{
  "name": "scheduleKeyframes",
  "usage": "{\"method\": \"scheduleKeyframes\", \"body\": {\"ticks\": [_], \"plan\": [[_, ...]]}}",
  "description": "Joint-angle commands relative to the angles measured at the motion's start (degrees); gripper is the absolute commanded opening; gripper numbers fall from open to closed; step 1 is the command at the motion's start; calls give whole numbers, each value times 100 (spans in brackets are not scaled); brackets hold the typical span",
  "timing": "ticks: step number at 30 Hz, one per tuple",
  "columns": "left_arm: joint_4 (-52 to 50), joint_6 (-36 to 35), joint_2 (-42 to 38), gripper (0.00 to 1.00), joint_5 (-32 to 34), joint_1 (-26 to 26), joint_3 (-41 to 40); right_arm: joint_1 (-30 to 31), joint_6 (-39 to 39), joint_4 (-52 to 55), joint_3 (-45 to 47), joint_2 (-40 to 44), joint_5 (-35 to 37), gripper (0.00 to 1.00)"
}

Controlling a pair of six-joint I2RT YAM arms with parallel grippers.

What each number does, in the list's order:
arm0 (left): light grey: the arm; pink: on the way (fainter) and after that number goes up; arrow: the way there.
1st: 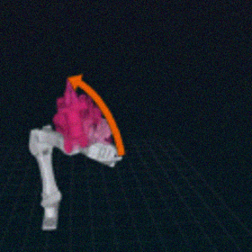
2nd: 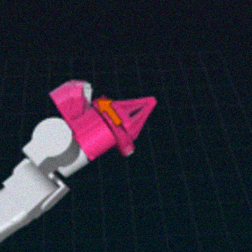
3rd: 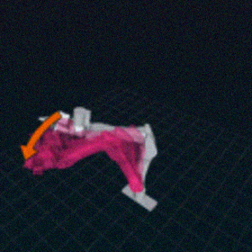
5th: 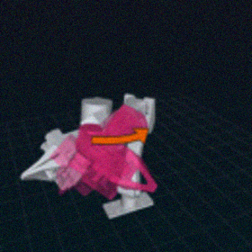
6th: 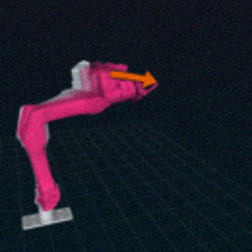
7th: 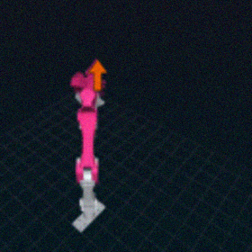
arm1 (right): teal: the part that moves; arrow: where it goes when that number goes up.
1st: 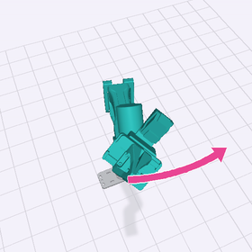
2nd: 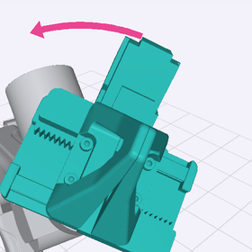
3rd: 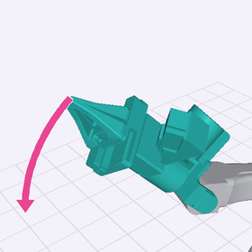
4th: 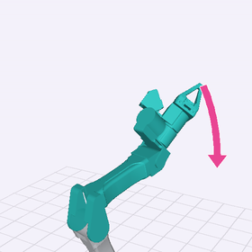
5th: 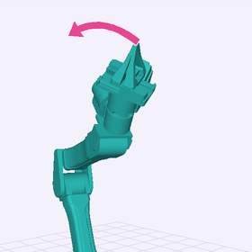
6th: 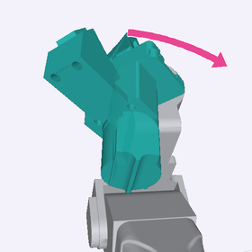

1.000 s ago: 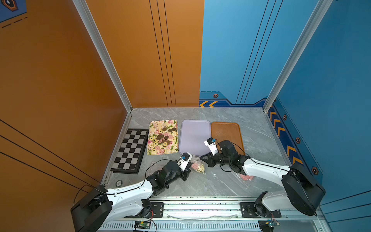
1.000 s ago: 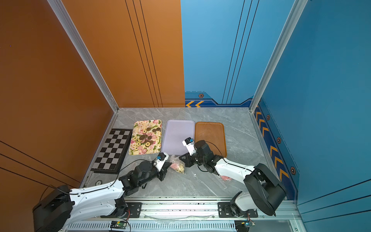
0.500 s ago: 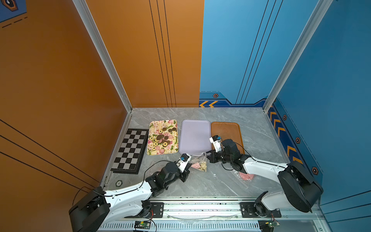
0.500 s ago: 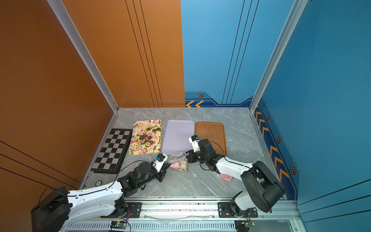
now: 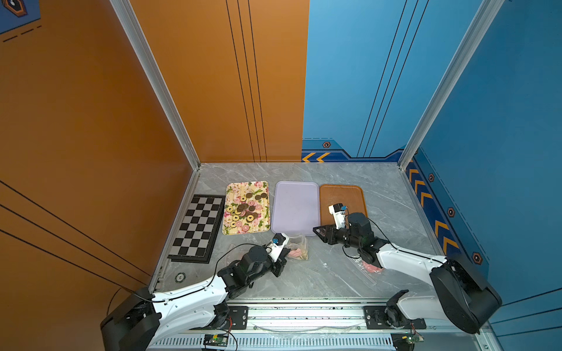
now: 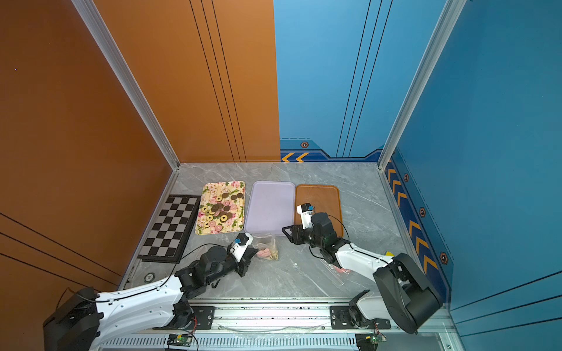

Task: Pour cookies out of the ziploc bag
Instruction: Open the ziploc bag at the center of the board, then pick up the ziploc bag from the center of the board.

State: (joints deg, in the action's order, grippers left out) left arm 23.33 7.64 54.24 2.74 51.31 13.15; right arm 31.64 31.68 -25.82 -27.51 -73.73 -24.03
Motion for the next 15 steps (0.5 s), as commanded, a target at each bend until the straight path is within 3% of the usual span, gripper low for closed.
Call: {"method": "scheduleKeyframes", "body": {"ticks": [1,5,9,11,15], "plan": [[-107,96,-158,0,-72,-42,47,234,-453,-355,195,712,374,52],[-472,196,-353,0,175,-58,268,575,-768,489,-248,1191,841,57],[-1038,334,-493,0,250,-137,641,712,-1040,1509,-1336,730,883,60],[-1233,424,-462,0,90,-244,781,696,-1138,1211,-1471,413,870,61],[-1340,543,-284,0,-300,-361,880,629,-1101,-673,-833,-148,529,60]]}}
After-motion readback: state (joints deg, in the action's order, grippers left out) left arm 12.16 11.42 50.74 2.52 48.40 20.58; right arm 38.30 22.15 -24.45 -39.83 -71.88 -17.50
